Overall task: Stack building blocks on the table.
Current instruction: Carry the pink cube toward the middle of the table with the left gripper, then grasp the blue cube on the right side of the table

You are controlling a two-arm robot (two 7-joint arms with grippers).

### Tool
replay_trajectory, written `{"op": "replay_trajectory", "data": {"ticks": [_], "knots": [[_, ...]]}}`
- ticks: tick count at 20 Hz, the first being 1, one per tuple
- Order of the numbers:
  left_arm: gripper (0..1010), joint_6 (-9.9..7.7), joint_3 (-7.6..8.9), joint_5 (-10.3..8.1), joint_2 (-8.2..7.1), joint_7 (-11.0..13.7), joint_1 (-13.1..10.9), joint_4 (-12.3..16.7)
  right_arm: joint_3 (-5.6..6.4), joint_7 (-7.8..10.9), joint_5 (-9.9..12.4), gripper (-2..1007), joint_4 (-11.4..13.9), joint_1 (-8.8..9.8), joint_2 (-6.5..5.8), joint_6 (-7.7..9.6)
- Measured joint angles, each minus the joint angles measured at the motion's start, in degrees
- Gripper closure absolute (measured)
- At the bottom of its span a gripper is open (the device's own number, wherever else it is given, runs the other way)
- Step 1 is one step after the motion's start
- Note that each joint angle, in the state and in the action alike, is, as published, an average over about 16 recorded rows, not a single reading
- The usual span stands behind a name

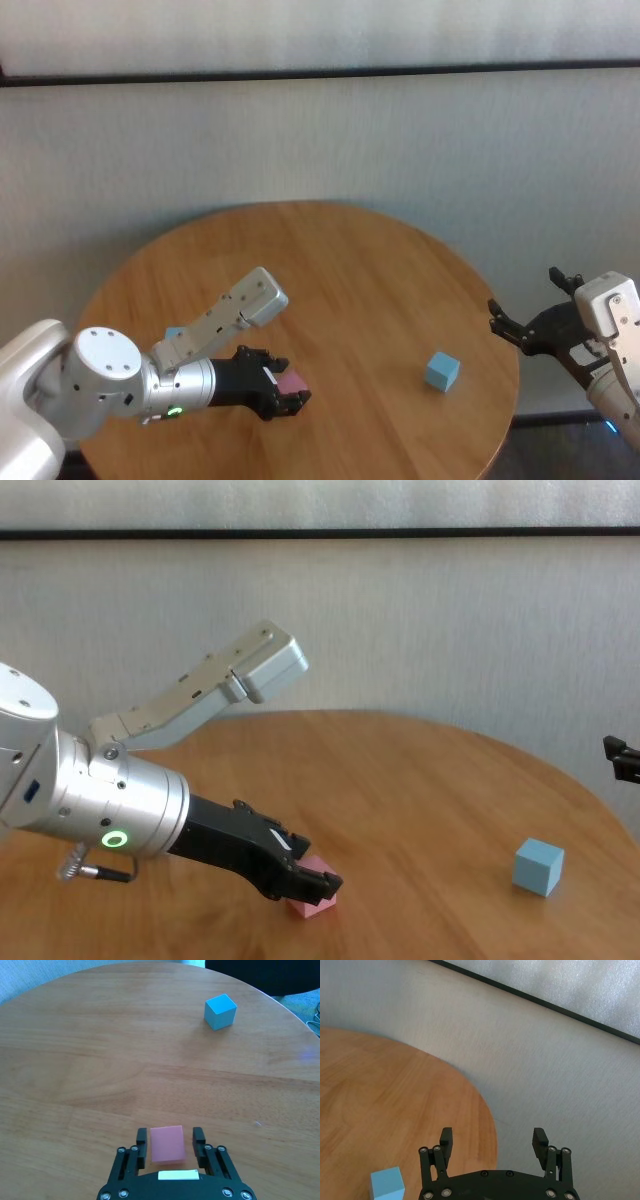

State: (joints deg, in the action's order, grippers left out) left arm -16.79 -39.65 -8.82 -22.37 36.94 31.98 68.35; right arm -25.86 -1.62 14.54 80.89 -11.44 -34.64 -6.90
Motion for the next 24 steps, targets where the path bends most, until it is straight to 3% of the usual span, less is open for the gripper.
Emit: {"op": "replay_trajectory", "data": {"ticks": [7, 12, 15, 18, 24], "knots": [[213, 0.27, 0.71, -0.56, -0.61, 0.15, -0.52, 0.91, 0.0, 0.0, 0.0, 0, 0.0, 0.0, 0.0, 0.0], [95, 1.03, 2.57, -2.64, -2.14, 0.53, -1.96, 3.48, 0.0, 0.0, 0.0, 0, 0.0, 0.0, 0.0, 0.0], [51, 1.92, 4.75, -4.8, -2.91, -0.68, -3.37, 5.45, 0.0, 0.0, 0.0, 0, 0.0, 0.0, 0.0, 0.0], [23, 3.43, 7.83, -7.04, -3.29, -3.49, -5.2, 7.5, 0.0, 0.0, 0.0, 0, 0.0, 0.0, 0.0, 0.0], [11, 6.99, 14.91, -10.6, -2.41, -12.04, -9.4, 11.03, 0.0, 0.0, 0.0, 0, 0.0, 0.0, 0.0, 0.0]]}}
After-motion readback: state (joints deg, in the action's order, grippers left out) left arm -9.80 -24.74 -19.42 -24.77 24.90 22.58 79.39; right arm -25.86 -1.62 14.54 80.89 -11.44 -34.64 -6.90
